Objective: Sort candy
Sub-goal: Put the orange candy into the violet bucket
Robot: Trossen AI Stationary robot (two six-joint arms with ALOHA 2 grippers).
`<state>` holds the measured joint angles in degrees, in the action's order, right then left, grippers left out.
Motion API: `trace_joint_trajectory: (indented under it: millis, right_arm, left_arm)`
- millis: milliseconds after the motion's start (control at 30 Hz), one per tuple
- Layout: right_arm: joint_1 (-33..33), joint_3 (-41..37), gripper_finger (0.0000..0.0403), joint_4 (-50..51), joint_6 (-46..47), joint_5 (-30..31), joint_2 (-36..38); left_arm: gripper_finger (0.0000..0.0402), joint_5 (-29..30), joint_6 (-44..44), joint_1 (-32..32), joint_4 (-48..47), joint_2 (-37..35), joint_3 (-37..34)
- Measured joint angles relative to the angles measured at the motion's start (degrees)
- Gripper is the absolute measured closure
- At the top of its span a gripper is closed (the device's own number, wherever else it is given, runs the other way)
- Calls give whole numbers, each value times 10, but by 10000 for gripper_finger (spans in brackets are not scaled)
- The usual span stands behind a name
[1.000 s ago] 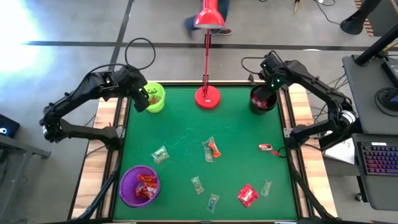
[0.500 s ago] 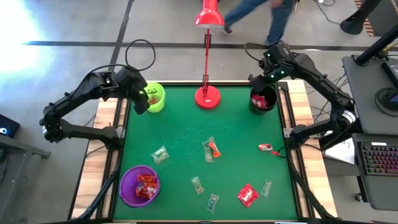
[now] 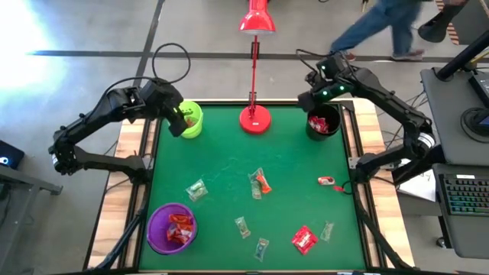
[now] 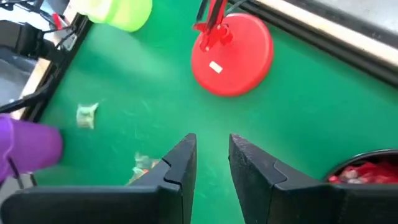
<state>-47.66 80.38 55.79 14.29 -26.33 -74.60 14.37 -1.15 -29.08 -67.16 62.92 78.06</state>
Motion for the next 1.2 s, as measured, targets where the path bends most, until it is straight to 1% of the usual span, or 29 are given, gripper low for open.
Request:
trace_joint_trajectory:
  millis: [100,200,267,433,600,667,733,800,867,900,967,1200]
  right_arm:
    - [4,0,311,0,17,-19,-12]
    - [14,0,293,7,18,-59,-27]
    - [30,0,280,7,18,-67,-37]
    - [88,0,249,7,34,-67,-64]
    - [168,0,234,4,52,-65,-87]
    - [202,0,231,3,51,-52,-97]
    - [231,0,230,2,52,-25,-107]
    - [256,-1,229,2,57,12,-114]
    - [282,-1,229,0,86,58,-121]
    - [295,-1,229,0,96,72,-125]
    - [320,-1,229,-9,105,83,-133]
    - [389,-1,229,-49,128,84,-175]
  left_arm:
    - [234,0,0,0,2,0,0]
    - [235,0,0,0,2,0,0]
    - [235,0,0,0,2,0,0]
    - [235,0,2,0,-4,0,0]
    - [235,0,2,0,-3,0,0]
    - [235,0,2,0,-3,0,0]
    - [235,0,2,0,-3,0,0]
    - [235,0,2,0,-3,0,0]
    - [235,0,2,0,-4,0,0]
    - [235,0,2,0,-4,0,0]
    - [235,0,2,0,-4,0,0]
    - [235,0,2,0,-6,0,0]
